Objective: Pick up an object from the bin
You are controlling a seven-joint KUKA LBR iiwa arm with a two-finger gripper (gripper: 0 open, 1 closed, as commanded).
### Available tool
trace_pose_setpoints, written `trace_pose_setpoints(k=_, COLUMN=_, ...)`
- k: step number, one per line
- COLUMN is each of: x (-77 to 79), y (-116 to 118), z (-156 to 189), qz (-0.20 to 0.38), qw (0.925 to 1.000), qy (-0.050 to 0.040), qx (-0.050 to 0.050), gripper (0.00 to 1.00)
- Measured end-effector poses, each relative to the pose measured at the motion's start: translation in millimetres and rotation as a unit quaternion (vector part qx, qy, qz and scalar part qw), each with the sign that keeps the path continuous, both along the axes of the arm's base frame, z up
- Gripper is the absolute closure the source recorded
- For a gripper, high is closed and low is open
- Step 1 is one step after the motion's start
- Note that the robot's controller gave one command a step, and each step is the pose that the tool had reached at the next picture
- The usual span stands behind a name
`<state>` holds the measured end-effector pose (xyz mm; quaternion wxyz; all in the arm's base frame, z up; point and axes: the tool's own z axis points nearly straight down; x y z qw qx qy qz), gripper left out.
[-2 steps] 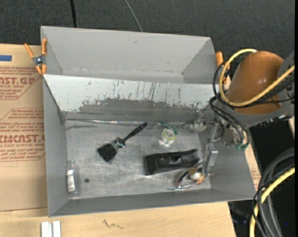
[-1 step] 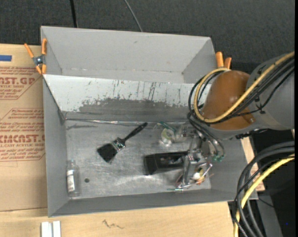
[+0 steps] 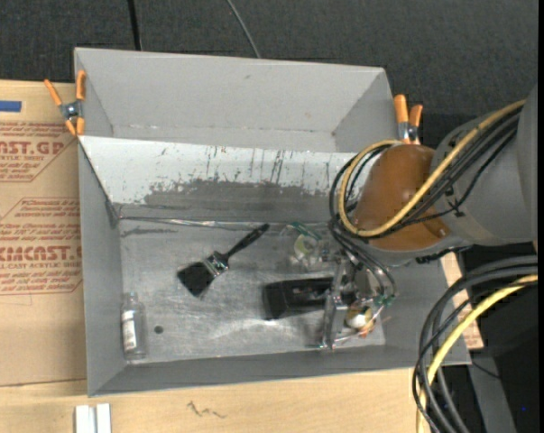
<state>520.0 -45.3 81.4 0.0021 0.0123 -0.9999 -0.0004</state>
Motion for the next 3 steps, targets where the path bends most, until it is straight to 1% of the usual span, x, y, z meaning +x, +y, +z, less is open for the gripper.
trace_pose_setpoints(k=1, x=-6.0, y=8.3, z=16.7, qz=-0.062, qw=0.9981, qy=-0.0018, qx=0.0, gripper=0.0)
trace_pose_setpoints(k=2, x=-9.0, y=24.7, z=-8.1, qz=-0.014, qw=0.9999, qy=-0.0023, qx=0.0, gripper=0.0)
trace_pose_setpoints(k=3, x=-14.3, y=27.2, z=-9.4, qz=-0.075, qw=0.9971, qy=-0.009, qx=0.0, gripper=1.0)
